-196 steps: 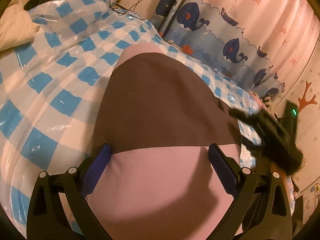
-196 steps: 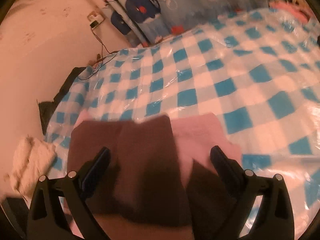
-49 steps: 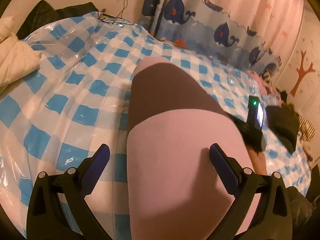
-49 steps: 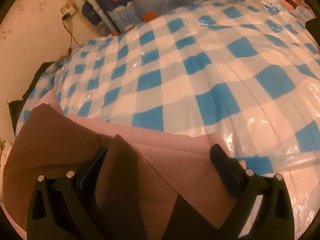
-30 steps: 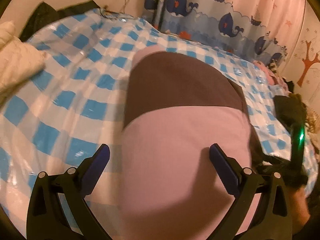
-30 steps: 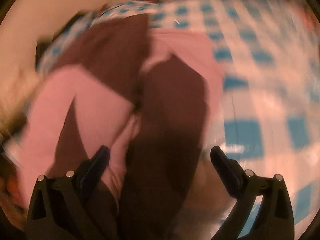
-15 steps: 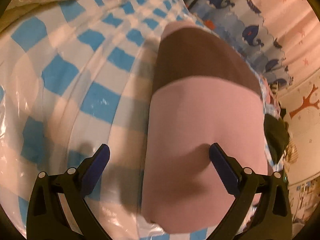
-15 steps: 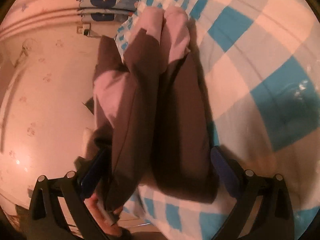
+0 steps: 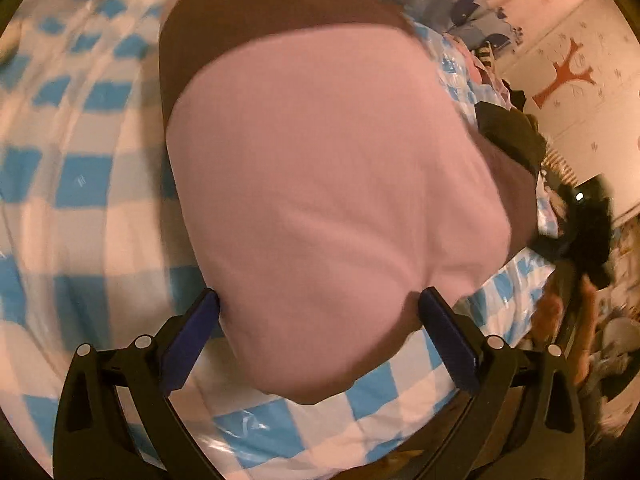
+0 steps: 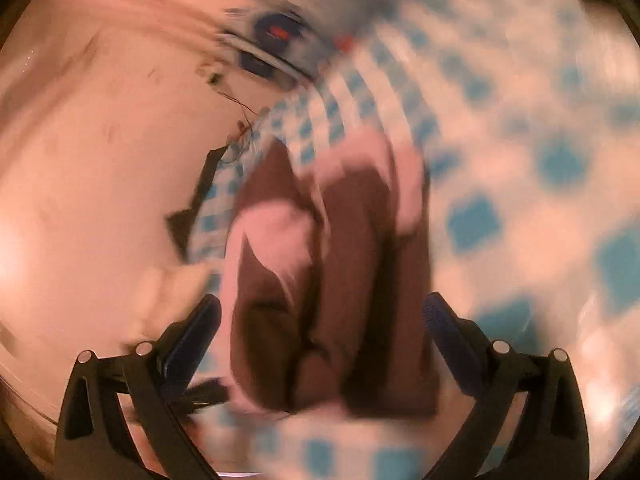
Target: Fold large clothes
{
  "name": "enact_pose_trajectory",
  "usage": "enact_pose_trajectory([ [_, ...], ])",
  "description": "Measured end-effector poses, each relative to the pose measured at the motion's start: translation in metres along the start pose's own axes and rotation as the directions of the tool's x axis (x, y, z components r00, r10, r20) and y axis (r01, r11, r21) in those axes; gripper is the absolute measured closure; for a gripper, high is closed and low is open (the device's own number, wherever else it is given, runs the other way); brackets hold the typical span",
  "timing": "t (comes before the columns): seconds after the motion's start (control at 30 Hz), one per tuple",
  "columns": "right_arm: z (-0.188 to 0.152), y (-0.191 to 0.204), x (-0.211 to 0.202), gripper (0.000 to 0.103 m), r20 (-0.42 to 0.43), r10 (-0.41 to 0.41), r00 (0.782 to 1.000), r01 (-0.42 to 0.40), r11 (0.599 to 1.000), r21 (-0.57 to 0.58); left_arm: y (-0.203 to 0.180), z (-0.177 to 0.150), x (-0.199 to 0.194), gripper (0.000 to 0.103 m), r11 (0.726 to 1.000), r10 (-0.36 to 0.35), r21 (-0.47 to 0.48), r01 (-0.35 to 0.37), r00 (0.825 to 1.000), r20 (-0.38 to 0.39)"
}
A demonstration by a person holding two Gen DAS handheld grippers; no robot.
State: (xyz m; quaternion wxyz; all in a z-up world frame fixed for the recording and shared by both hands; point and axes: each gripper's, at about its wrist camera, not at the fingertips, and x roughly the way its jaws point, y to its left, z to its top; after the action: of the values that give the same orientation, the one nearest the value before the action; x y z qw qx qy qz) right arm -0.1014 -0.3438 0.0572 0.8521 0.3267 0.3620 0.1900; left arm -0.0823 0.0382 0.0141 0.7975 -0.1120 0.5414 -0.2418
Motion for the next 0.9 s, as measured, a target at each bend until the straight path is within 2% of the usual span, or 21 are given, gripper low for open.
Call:
enact_pose_trajectory([
  [0.03,0.001,0.014,0.0,0.006,0.003,-0.003,1.0,0.003,0.998,-0.068,0.001,0.002,-0.006,0.008,1.0,0.019,-0.007,-0.019,1.0,0.023],
  [0.1,-0.006,0.032,0.019,0.006,-0.066,-0.072,0.995,0.059,0.982,-0.178,0.009,0.007,-0.018,0.008,0.998,0.038,-0.048,-0.034,0.997,0.071],
  [0.17,-0.024,0.019,0.058,0.006,-0.213,-0.204,0.955,0.162,0.966,-0.199,0.02,0.015,-0.024,0.008,0.993,0.056,-0.108,-0.044,0.992,0.115],
  [0.23,-0.06,-0.022,0.087,0.006,-0.358,-0.151,0.922,0.143,0.989,-0.047,0.027,0.021,-0.033,0.008,0.986,0.061,-0.161,-0.033,0.983,0.175],
  [0.27,-0.081,-0.032,0.091,0.005,-0.391,-0.131,0.911,0.132,0.991,-0.025,0.028,0.025,-0.034,0.008,0.985,0.053,-0.171,-0.019,0.98,0.193],
  [0.37,-0.1,-0.026,0.084,0.006,-0.392,-0.124,0.911,0.111,0.992,-0.056,0.023,0.028,-0.037,0.008,0.983,0.032,-0.182,0.011,0.971,0.237],
  [0.43,-0.088,-0.023,0.065,0.006,-0.333,-0.136,0.933,0.121,0.99,-0.066,0.022,0.031,-0.036,0.008,0.985,0.028,-0.174,0.017,0.968,0.251],
  [0.47,-0.078,-0.016,0.053,0.006,-0.272,-0.169,0.947,0.146,0.984,-0.104,0.02,0.031,-0.034,0.008,0.985,0.034,-0.174,0.011,0.966,0.255],
  [0.53,-0.057,0.006,0.032,0.006,-0.131,-0.25,0.959,0.224,0.957,-0.185,0.016,0.033,-0.027,0.008,0.988,0.039,-0.157,0.005,0.961,0.274],
  [0.6,-0.037,0.034,0.021,0.006,0.005,-0.312,0.95,0.302,0.916,-0.265,0.013,0.034,-0.019,0.008,0.987,0.065,-0.159,-0.022,0.96,0.271],
  [0.63,-0.023,0.048,0.018,0.006,0.064,-0.32,0.945,0.325,0.904,-0.279,0.011,0.036,-0.019,0.008,0.986,0.076,-0.166,-0.027,0.953,0.294],
  [0.7,0.003,0.07,0.012,0.006,0.168,-0.306,0.937,0.344,0.895,-0.286,0.005,0.039,-0.018,0.008,0.993,0.047,-0.116,-0.008,0.943,0.331],
  [0.73,0.016,0.084,0.013,0.006,0.206,-0.295,0.933,0.347,0.889,-0.298,0.002,0.042,-0.012,0.008,0.992,0.082,-0.113,-0.049,0.949,0.305],
  [0.77,0.028,0.094,0.016,0.006,0.217,-0.27,0.938,0.327,0.896,-0.301,0.0,0.044,-0.006,0.008,0.991,0.097,-0.114,-0.067,0.955,0.281],
  [0.8,0.042,0.105,0.024,0.006,0.225,-0.245,0.943,0.306,0.903,-0.301,-0.001,0.045,-0.002,0.008,0.993,0.078,-0.109,-0.049,0.958,0.276],
  [0.83,0.054,0.116,0.034,0.006,0.228,-0.233,0.946,0.298,0.901,-0.315,-0.001,0.045,0.0,0.008,0.992,0.081,-0.113,-0.051,0.956,0.282],
  [0.87,0.062,0.127,0.04,0.006,0.225,-0.229,0.947,0.296,0.893,-0.339,-0.001,0.044,0.0,0.008,0.992,0.088,-0.109,-0.057,0.949,0.302],
  [0.9,0.072,0.14,0.065,0.006,0.214,-0.236,0.948,0.306,0.866,-0.396,-0.001,0.044,0.0,0.008,0.993,0.092,-0.104,-0.062,0.946,0.312],
])
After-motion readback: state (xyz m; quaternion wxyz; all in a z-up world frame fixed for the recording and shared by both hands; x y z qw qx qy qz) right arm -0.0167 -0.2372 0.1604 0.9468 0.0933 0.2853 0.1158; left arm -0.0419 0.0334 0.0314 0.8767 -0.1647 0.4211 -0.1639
